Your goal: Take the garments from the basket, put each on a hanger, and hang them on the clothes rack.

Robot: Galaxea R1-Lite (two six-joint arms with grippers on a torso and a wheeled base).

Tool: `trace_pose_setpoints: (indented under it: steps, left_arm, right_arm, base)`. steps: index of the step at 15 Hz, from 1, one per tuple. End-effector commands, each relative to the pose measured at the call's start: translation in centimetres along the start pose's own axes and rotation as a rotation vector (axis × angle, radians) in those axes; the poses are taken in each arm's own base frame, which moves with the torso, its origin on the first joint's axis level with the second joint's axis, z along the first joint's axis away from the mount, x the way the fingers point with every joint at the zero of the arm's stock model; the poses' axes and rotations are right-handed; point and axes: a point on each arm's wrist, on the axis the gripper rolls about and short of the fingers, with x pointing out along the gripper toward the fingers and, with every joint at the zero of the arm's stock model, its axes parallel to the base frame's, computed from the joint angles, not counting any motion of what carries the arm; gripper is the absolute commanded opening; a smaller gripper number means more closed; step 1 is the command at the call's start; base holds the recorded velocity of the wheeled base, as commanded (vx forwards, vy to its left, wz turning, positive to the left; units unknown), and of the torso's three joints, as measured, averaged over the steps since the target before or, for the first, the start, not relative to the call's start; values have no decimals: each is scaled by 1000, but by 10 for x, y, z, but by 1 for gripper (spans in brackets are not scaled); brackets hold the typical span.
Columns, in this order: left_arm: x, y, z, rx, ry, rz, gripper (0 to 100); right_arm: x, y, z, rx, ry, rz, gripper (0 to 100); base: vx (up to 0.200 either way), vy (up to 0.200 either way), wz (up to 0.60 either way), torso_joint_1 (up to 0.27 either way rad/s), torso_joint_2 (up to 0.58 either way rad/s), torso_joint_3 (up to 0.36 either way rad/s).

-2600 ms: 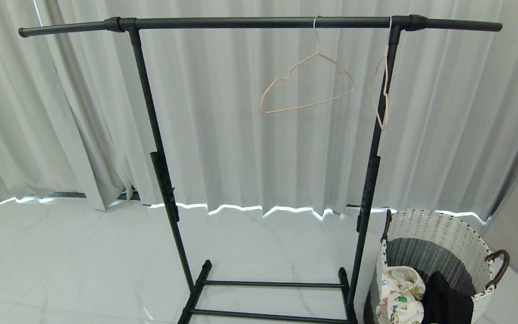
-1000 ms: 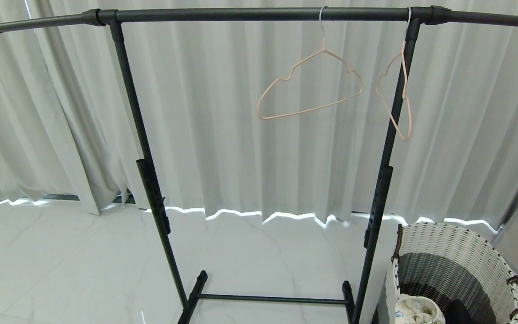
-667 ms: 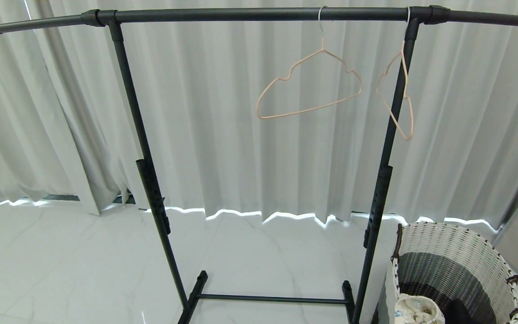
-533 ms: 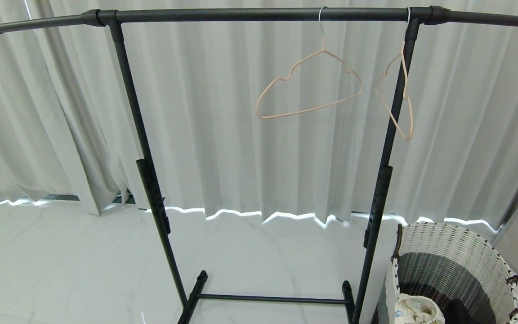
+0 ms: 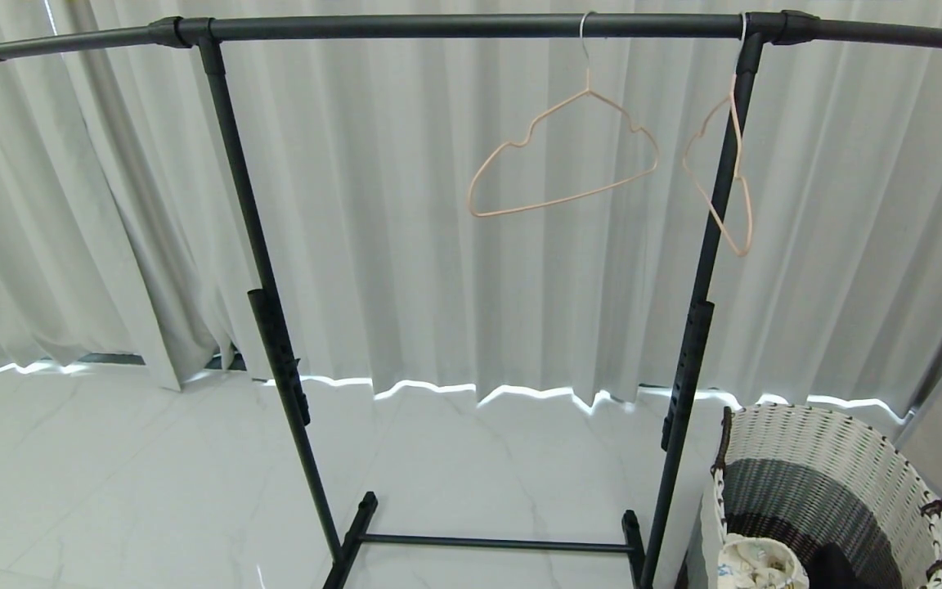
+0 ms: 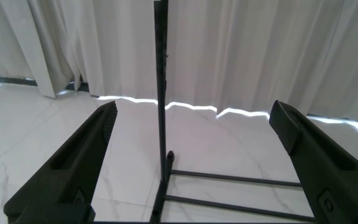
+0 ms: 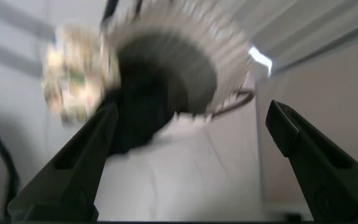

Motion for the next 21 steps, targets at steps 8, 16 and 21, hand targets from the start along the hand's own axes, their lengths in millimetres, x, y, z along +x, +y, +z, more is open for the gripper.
trace_pose_setpoints:
  steps: [8, 16, 21]
  left_arm:
    - [0, 0, 0, 0, 0, 1, 100]
    - [0, 0, 0, 0, 0, -1, 100]
    - [0, 0, 0, 0, 0, 1, 100]
  right_arm:
    - [117, 20, -21, -260, 359, 238, 100]
    - [159, 19, -24, -231, 362, 208, 100]
    - [176, 10, -22, -199, 378, 182, 100]
  base:
    - [0, 0, 0, 0, 0, 0]
    - [0, 0, 0, 0, 0, 0]
    - [0, 0, 0, 0, 0, 0]
